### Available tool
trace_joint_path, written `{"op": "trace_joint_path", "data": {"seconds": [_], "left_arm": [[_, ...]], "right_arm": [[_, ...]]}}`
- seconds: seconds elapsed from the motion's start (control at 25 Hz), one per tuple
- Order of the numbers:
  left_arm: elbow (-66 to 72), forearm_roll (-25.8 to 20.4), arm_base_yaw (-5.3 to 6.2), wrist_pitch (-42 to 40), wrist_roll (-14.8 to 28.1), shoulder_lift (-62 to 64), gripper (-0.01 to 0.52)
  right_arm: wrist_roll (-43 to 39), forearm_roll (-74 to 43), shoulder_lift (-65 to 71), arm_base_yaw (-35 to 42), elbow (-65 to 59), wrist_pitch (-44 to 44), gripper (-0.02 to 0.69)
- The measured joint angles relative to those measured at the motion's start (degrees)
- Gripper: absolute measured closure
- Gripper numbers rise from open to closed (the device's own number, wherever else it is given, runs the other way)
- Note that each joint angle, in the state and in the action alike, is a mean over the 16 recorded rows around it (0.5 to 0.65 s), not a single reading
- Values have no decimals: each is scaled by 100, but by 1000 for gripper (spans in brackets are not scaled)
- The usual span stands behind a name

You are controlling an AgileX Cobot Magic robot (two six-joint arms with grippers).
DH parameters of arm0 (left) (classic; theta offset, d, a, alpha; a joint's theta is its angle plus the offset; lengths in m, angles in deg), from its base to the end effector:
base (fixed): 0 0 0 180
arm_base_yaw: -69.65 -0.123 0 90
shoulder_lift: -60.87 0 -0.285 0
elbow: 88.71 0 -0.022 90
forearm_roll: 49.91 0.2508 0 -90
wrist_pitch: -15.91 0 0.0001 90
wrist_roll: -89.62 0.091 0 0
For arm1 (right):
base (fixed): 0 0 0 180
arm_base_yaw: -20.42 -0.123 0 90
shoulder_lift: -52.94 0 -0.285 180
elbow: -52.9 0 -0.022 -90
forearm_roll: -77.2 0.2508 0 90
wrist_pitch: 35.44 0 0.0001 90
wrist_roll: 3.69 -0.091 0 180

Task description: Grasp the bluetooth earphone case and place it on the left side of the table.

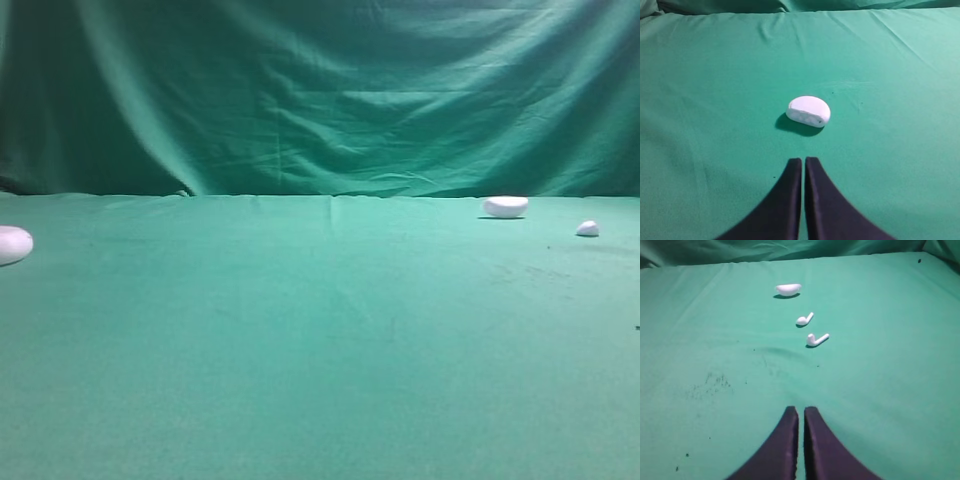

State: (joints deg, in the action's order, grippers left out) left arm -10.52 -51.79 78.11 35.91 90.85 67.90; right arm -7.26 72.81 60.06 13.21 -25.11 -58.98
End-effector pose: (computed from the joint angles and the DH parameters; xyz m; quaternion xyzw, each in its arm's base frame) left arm 0.0523 -0.0088 0.1767 0.0583 0.7923 -0.0521 0.6051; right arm 0.0513 0.0037 0.1724 -0.0454 0.8108 0.0220 0.5831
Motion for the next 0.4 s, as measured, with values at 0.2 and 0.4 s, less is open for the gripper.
{"op": "trace_joint_path", "data": {"seconds": [0.2, 0.4], "left_arm": [[0, 0, 0, 0, 0, 0, 514], [0, 0, 0, 0, 0, 0, 514]], "right_arm": [[-46, 5, -2, 2, -39, 37, 665], [-58, 7, -2, 2, -39, 44, 665]]}}
